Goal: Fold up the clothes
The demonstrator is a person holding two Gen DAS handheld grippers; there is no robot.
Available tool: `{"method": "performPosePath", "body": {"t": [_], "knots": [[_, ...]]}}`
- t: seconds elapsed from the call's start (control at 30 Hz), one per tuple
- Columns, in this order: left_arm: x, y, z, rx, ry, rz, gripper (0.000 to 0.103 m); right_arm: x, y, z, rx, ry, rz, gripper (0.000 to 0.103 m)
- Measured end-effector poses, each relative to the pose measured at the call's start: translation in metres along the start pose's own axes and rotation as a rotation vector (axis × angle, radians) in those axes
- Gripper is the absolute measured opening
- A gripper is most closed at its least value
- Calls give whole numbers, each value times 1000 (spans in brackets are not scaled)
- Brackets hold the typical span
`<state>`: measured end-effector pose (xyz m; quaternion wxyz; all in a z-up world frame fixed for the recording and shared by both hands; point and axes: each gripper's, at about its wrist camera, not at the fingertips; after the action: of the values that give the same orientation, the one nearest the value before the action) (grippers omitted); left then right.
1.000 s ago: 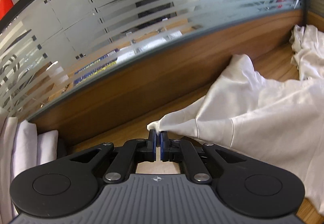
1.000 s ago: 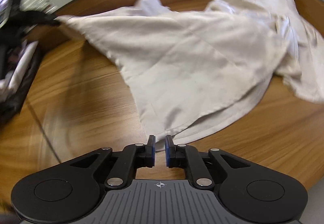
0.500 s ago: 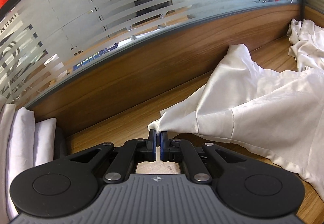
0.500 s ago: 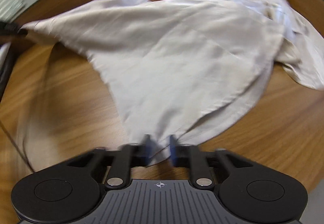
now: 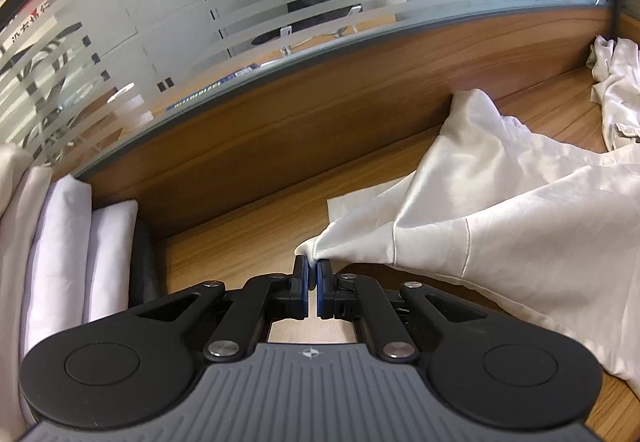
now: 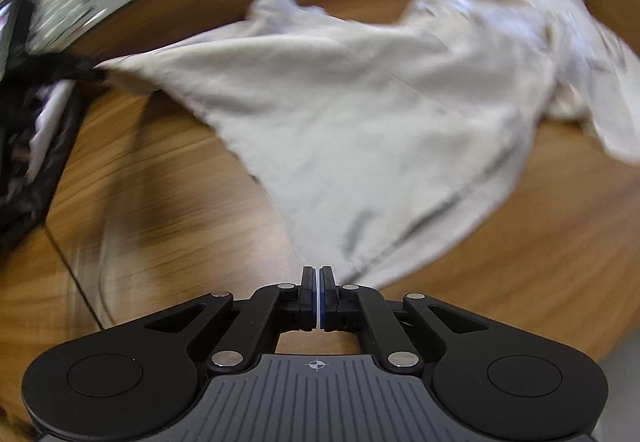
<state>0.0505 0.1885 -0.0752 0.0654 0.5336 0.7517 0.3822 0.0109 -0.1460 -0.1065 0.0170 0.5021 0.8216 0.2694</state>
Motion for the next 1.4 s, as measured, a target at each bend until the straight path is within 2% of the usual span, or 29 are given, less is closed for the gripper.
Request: {"method": "performPosePath", "body": {"t": [0.1,0.17,0.33,0.43,0.5,0.53,0.67,0.97,1.1,1.2,1.27,1.4], "knots": [[-1,-6,-4,7,1,4,4,-20,-2,6,-2,-18,109,14],[-1,-8,-5,9,3,10,4,-29,1,9,-21,-43,144,24],[-1,-6,-8,12,8,18,4,-47,14,23,-61,-84,181,31],[-3,-4,-8,11,12,22,4,-49,20,32,-74,-71,184,30],[-2,-4,-8,11,16,22,4,-49,24,37,-63,-44,170,19],[-2,-4,-8,10,18,21,4,-48,26,41,-52,-28,161,3],[4,-7,-9,9,35,11,4,-32,21,34,-10,45,150,2],[43,-27,-9,40,113,4,4,19,-9,5,173,344,129,2],[67,-41,-11,60,167,7,4,54,-20,4,270,436,48,2],[84,-51,-15,84,196,2,4,89,-27,5,349,513,-94,2],[93,-58,-17,108,208,-7,5,108,-27,5,372,532,-219,2],[101,-71,-26,147,183,-47,18,128,-17,3,369,516,-412,7]]}}
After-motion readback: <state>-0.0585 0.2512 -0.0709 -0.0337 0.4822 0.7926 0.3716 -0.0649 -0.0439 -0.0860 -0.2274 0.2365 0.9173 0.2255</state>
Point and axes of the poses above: each gripper's, at about its wrist camera, not at the fingertips, and z roughly the way its jaws point, x to its left, y to its top, and after that the axes turned 1 degree about z, right-handed
